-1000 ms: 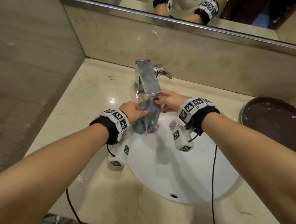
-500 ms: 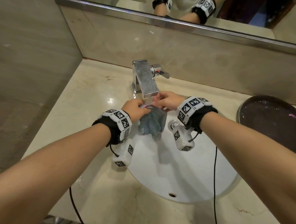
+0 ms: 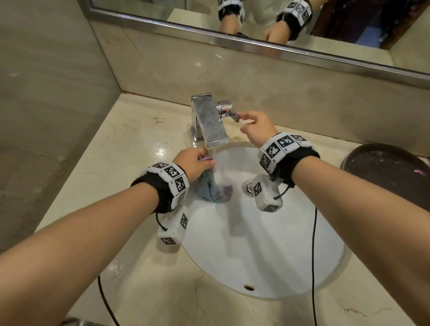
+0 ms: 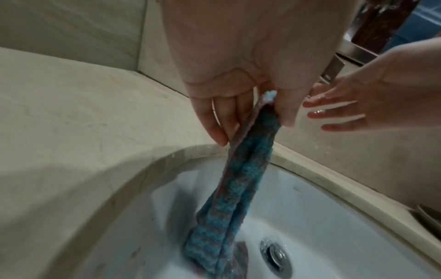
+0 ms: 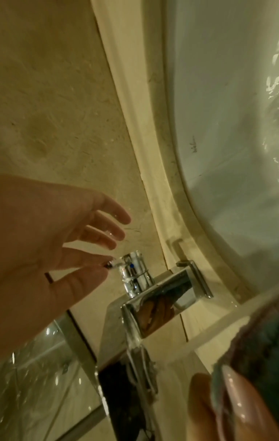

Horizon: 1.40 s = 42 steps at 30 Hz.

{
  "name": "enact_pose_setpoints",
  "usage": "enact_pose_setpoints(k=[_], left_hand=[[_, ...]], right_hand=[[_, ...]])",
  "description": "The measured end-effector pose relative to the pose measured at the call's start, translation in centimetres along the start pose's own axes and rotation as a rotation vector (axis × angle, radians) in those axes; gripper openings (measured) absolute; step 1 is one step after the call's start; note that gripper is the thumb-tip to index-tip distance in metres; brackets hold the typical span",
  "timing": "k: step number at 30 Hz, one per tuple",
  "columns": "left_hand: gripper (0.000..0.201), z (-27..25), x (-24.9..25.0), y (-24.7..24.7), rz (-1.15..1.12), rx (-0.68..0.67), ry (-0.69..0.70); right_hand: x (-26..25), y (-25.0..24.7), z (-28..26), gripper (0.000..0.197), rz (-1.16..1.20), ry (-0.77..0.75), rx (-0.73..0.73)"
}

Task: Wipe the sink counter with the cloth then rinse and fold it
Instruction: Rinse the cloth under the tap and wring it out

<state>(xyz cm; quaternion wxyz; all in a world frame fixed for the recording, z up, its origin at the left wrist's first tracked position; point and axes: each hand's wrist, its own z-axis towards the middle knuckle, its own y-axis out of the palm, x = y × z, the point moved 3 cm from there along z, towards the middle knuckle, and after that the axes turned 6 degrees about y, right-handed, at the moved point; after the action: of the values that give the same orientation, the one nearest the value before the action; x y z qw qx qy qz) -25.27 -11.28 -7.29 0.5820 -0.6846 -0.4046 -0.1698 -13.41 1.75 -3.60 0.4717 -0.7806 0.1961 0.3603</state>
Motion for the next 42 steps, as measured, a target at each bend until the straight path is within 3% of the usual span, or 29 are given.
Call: enact_pose_setpoints(k=[5,8,12,14,16,21,26,28,32,35,37,42], left_hand=[[0.026,0.0,0.9,0.5,0.046,-0.029,0.072],[0.026,-0.3,2.0,0.6,0.031,-0.046,0.113],[0.027,-1.1,3.9,0.6,0.037,-0.114,0.200],[0.024,-1.4,4.9,0.3,0.016,-0.120,0.233],[0.023,-1.6,6.0,-0.1,-0.002,-0.121,0.260],[0.025,-1.8,8.2,-1.5,-0.008,-0.101,0.317],[0.014,-2.3,8.3,-3.5,0.049,-0.016,0.311],[0.011,-2.4,8.6,-4.1,0.067,0.004,0.312],[0.016,-2.1,9.9,-5.2,0.051,0.097,0.320],[0.032,-1.8,10.6,-5.7,0.034,0.136,0.311],[0.029,-1.6,11.2,-5.6,0.051,0.122,0.313],[0.035,-0.9,12.0,-4.7,0.001,0.115,0.316]], right_hand=[[-0.2,-0.8,-0.8,0.050,-0.070,-0.008,-0.060],[1.1,-0.2,-1.7,0.054,-0.260,-0.017,-0.141],[4.3,1.5,-3.1,0.053,-0.424,0.147,-0.509],[4.8,2.0,-3.9,0.054,-0.479,0.128,-0.640],[4.5,2.4,-4.2,0.047,-0.450,0.070,-0.601],[2.9,1.5,-4.7,0.041,-0.174,0.084,-0.522],[1.7,-2.5,-5.0,0.026,-0.190,0.065,-0.466],[1.3,-3.9,-5.3,0.006,-0.238,0.063,-0.458],[-0.1,-6.9,-5.5,0.006,-0.259,0.055,-0.409],[-0.3,-9.2,-5.5,0.029,-0.456,0.051,-0.323],[-0.3,-10.3,-5.8,0.036,-0.589,0.061,-0.276],[0.0,-11.6,-6.0,0.023,-0.454,0.184,-0.194]])
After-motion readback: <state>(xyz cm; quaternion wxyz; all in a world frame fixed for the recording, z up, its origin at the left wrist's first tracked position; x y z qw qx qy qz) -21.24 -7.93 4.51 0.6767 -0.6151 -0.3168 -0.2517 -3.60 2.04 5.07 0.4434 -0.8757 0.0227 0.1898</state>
